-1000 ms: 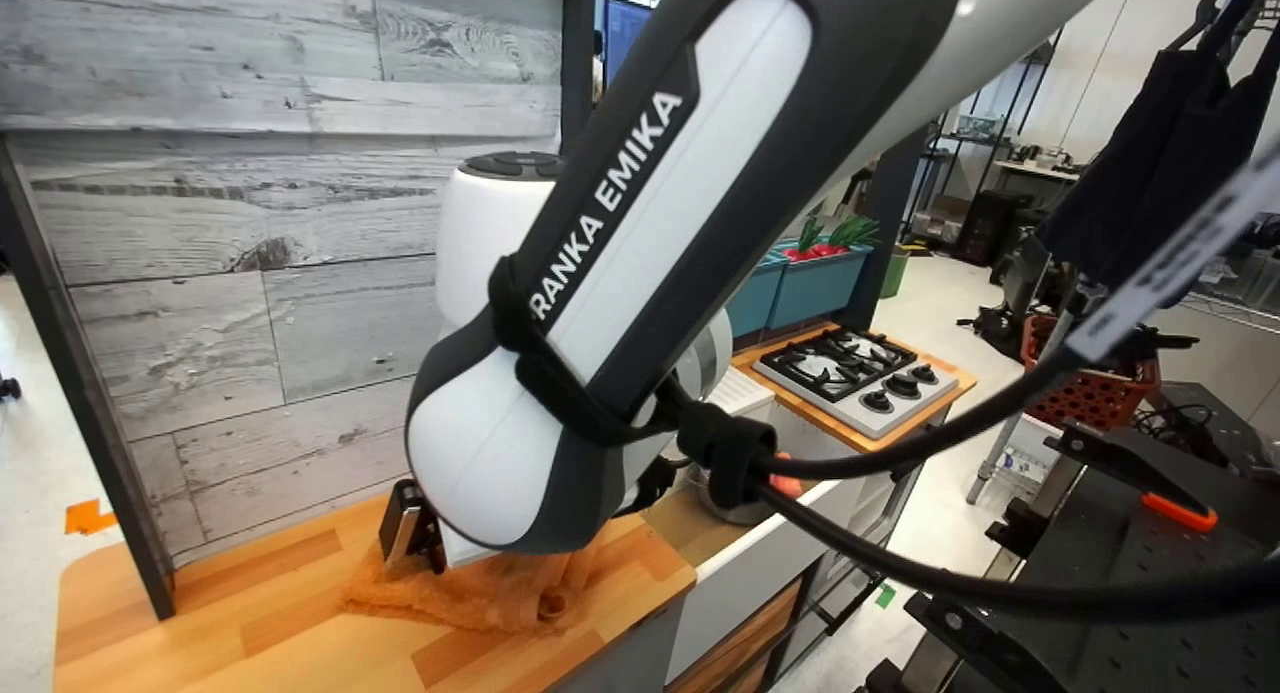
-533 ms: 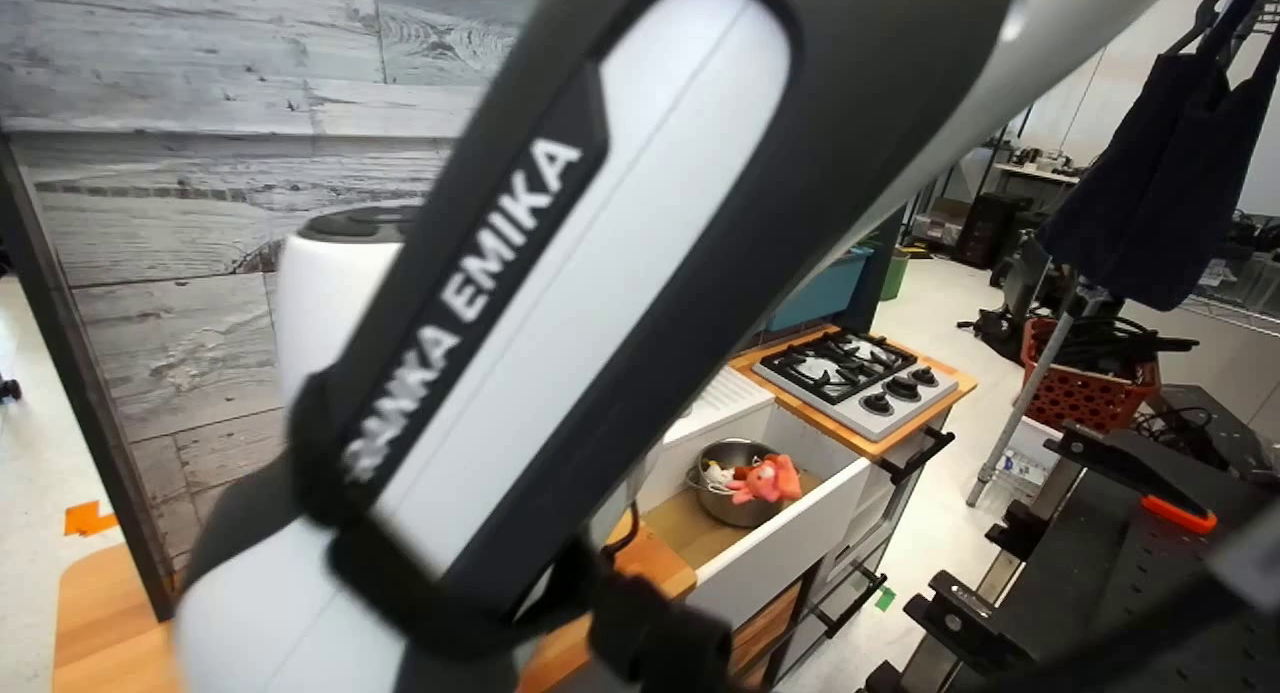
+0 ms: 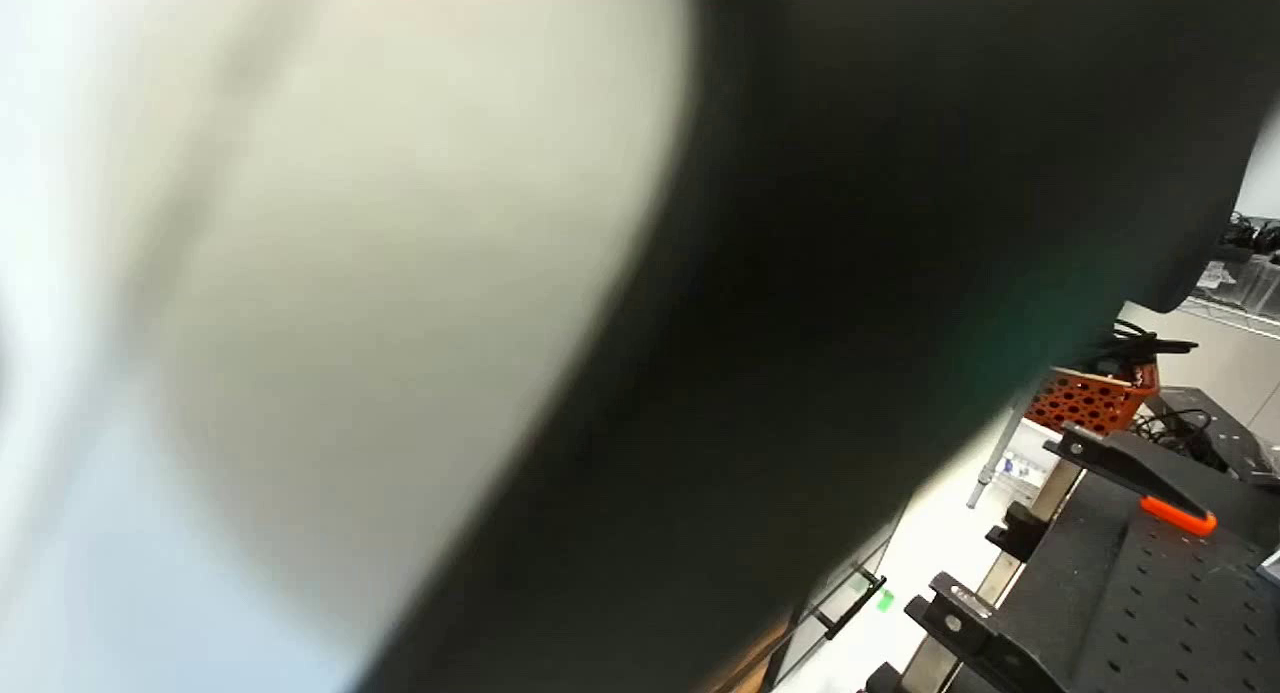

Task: Put the three plush toys inside the silver pot in the sink, wipe the left side of the counter with the orange towel

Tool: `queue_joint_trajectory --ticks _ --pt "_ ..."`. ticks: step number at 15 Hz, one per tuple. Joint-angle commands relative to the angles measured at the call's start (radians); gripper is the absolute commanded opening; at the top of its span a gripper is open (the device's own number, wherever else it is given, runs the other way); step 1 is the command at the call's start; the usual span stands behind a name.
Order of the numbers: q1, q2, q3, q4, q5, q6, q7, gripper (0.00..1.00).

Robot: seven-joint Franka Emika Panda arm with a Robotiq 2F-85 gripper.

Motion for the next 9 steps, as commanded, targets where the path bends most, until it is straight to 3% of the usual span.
queue_joint_trajectory --ticks 1,9 --pt "-0.055 -0.023 -0.059 -0.071 0.034 -0.039 0.062 1.0" --pt "-0.192 -0.093 -0.115 -0.206 0.085 -0.006 0.196 1.0"
